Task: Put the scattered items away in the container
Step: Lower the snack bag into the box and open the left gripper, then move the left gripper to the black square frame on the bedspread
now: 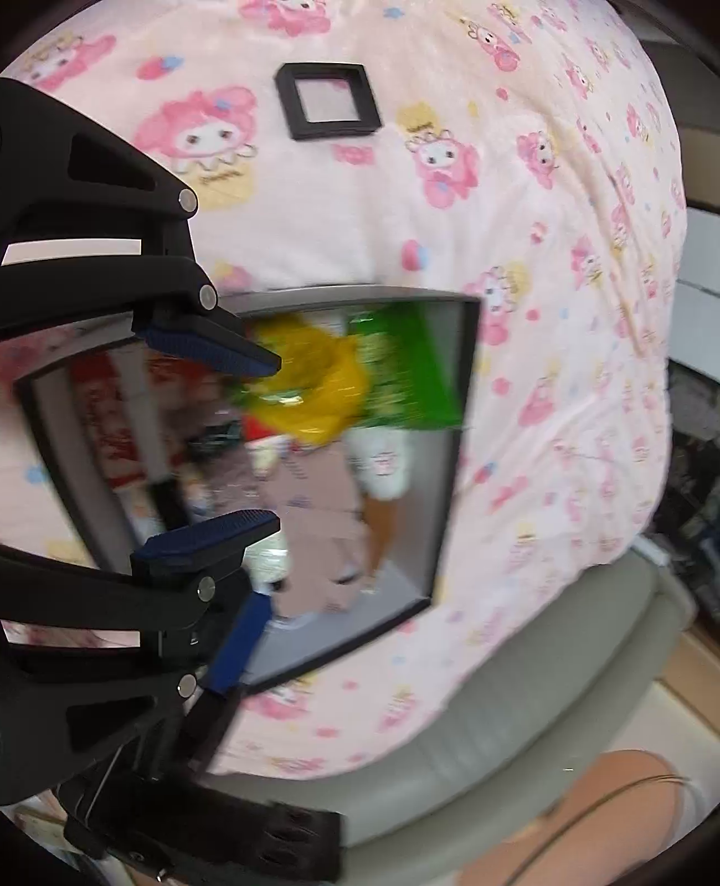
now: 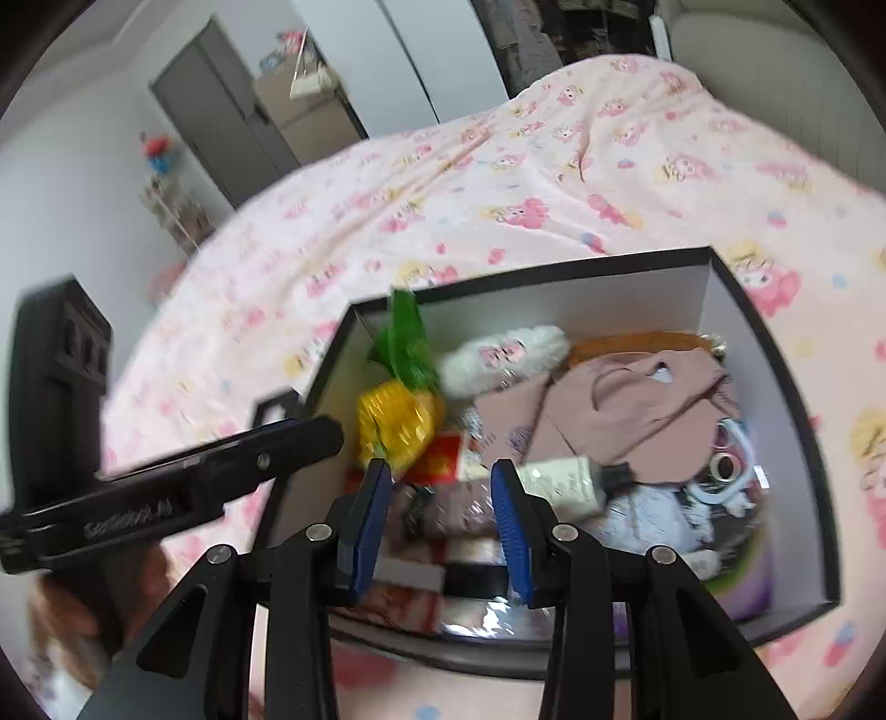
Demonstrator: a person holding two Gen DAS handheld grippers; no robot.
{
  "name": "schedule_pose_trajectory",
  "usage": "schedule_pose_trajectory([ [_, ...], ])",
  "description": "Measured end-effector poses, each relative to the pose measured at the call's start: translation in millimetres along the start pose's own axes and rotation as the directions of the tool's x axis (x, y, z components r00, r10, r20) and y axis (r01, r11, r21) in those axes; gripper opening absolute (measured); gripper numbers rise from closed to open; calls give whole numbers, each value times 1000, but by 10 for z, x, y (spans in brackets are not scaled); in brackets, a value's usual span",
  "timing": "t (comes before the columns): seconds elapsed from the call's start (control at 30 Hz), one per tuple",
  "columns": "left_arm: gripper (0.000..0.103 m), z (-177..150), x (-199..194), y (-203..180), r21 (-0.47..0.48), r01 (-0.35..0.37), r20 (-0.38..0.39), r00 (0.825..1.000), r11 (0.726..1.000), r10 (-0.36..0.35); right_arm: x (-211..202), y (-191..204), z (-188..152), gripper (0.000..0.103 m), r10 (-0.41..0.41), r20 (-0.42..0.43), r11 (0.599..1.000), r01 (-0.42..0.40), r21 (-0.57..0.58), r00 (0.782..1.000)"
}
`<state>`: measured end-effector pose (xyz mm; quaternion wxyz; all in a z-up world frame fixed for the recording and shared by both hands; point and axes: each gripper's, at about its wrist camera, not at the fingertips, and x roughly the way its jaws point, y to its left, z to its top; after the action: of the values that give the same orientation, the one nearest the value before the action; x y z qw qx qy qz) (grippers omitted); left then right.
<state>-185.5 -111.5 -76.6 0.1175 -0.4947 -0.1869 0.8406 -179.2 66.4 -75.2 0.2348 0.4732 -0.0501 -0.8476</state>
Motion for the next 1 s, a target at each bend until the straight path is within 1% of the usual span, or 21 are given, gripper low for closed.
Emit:
schedule_pose_trajectory([
  [0.03,50,-26,10,-22,14,1,-17,1000,1000,-1,5,25,-17,35,-26,-8,1000,26,-14,1000],
  [0.07,46,-46,29,-52,28,-4,-30,1000,1000,5,24,49,-37,34,-51,-15,998,51,-23,999],
  [0.13,45,-63,70,-91,49,-24,-39,999,998,26,40,47,-69,34,-87,-26,996,87,-23,996],
  [0.27,45,-61,152,-70,47,-22,-55,998,999,25,-12,-27,-140,34,-95,-38,995,95,-8,995],
  [0.33,45,-67,132,-86,54,-31,-43,999,998,33,-76,-40,-168,34,-118,-31,993,118,-16,993],
  [0.43,47,-67,3,-126,63,-42,-1,999,997,42,-195,-9,-166,35,-173,-4,984,173,-41,985],
  [0.53,49,-85,-156,-153,65,-29,31,999,997,27,-307,83,-124,37,-202,20,977,203,-67,979],
  [0.6,51,-108,-251,-149,63,-25,41,999,998,23,-370,165,-98,41,-208,34,974,211,-87,977],
  [0.67,51,-134,-341,-124,62,-38,51,998,997,35,-429,250,-83,43,-219,54,969,224,-106,974],
  [0.73,51,-153,-430,-84,59,-45,71,997,997,41,-475,358,-66,44,-221,72,965,229,-129,973],
  [0.83,51,-164,-577,29,44,-61,105,993,997,56,-483,554,-30,44,-205,80,963,215,-162,976],
  [0.93,52,-116,-706,207,-9,-93,142,985,996,94,-435,736,-5,44,-185,83,961,198,-196,979],
  [1.0,52,-66,-796,379,-68,-148,173,972,987,158,-362,877,26,44,-168,76,959,181,-218,983],
])
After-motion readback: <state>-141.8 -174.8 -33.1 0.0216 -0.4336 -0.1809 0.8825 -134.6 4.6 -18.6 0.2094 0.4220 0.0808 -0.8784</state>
